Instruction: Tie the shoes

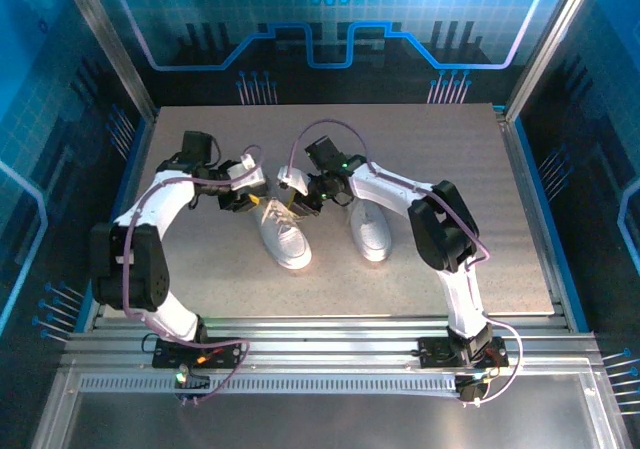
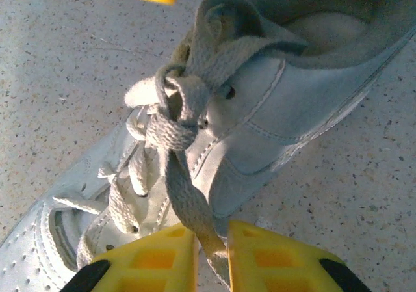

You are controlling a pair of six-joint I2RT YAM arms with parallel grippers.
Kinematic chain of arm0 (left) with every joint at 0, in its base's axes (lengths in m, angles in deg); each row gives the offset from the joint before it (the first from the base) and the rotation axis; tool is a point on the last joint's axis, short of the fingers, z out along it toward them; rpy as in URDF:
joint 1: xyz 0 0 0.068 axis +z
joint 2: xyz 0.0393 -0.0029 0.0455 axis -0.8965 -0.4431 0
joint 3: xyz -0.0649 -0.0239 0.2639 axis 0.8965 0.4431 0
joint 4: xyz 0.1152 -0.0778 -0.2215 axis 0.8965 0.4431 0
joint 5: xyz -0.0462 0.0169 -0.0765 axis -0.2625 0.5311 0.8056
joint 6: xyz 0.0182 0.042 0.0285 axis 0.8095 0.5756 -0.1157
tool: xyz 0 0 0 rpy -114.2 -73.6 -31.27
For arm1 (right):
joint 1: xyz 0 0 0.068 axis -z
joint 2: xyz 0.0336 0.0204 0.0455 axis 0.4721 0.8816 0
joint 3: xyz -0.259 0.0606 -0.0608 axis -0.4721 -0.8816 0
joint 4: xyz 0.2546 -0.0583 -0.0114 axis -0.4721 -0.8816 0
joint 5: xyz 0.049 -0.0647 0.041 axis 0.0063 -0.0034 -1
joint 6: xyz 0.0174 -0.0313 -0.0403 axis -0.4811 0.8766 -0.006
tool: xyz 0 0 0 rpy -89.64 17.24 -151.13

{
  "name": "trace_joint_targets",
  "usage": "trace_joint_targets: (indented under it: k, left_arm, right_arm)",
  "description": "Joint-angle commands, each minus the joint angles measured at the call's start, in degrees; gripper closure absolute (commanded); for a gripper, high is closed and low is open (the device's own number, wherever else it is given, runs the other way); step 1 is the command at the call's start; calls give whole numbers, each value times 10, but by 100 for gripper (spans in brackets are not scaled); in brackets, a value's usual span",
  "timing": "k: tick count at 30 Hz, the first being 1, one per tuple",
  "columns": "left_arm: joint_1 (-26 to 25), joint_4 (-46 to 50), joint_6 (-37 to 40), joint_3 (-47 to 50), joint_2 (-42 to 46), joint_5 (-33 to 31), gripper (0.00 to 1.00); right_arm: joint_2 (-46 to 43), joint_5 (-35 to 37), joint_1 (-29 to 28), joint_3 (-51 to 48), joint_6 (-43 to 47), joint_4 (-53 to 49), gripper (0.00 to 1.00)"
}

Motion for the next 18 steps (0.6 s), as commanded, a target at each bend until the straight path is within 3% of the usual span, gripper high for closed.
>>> trace_joint_targets:
  k: [1,4,9,12,18]
  left_arm:
    - [-15,45,52,-31,-29,4,38]
    - [-19,54,57,-45,-46,4,41]
    - [-21,45,56,-33,-29,6,83]
    - [-22,21,56,-2,7,-5,99]
    - [-42,-51,59,82,100,-84,100]
  right_arm:
    - [10,-1,-1,17,1,-14,81]
    - [8,-17,4,16,-12,-5,75]
    - [-3,-26,13,16,-41,11,63]
    - [-2,-19,13,29,-58,3,59]
    - [6,-19,16,53,-122,2,58]
